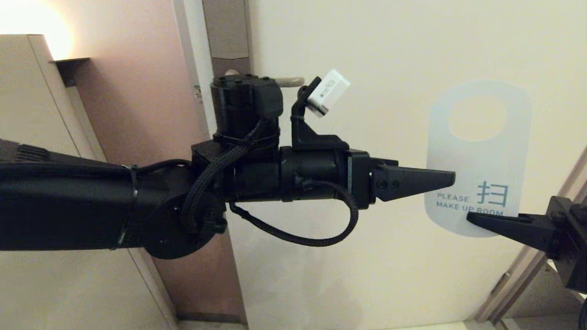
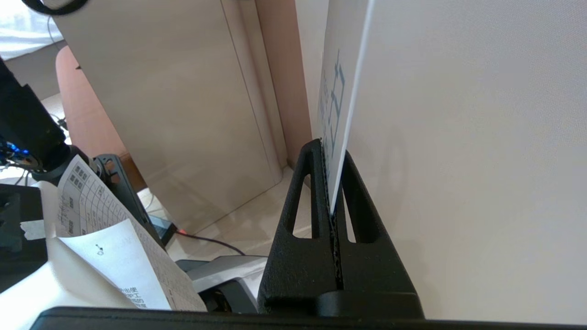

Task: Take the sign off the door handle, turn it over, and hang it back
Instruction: Hand it to the other hand, then hang the sign back with the other side facing out

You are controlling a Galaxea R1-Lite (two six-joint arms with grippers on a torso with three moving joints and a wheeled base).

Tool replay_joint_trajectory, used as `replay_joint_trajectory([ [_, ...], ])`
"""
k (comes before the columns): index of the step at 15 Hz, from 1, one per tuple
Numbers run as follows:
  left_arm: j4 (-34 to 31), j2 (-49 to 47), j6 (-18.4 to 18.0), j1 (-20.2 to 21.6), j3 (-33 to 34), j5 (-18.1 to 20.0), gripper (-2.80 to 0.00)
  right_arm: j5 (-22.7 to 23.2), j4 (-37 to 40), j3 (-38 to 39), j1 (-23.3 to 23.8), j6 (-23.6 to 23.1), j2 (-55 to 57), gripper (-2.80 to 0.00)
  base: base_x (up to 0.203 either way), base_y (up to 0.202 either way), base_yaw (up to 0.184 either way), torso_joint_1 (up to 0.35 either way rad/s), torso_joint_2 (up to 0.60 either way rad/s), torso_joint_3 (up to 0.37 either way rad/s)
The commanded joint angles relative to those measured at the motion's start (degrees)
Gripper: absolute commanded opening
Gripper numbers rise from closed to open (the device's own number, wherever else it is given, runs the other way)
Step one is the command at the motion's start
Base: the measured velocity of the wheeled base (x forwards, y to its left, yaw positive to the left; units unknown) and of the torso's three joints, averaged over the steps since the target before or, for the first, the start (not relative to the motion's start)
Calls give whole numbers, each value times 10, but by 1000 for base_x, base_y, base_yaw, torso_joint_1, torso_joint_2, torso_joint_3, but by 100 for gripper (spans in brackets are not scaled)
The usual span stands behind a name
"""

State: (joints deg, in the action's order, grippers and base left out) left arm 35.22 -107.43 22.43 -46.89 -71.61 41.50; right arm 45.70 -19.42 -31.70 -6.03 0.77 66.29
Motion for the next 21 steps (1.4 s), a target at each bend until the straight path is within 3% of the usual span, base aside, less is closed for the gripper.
replay_joint_trajectory([
  [1,2,24,-7,10,15,2,0,2,-1,1,0,0,0,-280,0,0,0,0,0,0],
  [7,0,81,-59,61,55,0,0,1,-2,4,2,-1,0,-280,0,0,0,0,0,0],
  [11,-2,103,-63,95,59,0,0,0,-2,10,13,-1,-6,-280,0,0,0,0,0,0],
  [12,0,105,-63,97,60,-1,-280,0,-2,11,16,-1,-6,-280,0,0,0,0,0,0],
  [17,-11,136,-65,118,74,-1,-280,0,-2,13,24,-4,-6,-280,0,0,0,0,0,0],
  [21,-11,182,-99,164,128,-16,-280,0,-2,18,41,-13,-6,-280,0,0,0,0,0,0],
])
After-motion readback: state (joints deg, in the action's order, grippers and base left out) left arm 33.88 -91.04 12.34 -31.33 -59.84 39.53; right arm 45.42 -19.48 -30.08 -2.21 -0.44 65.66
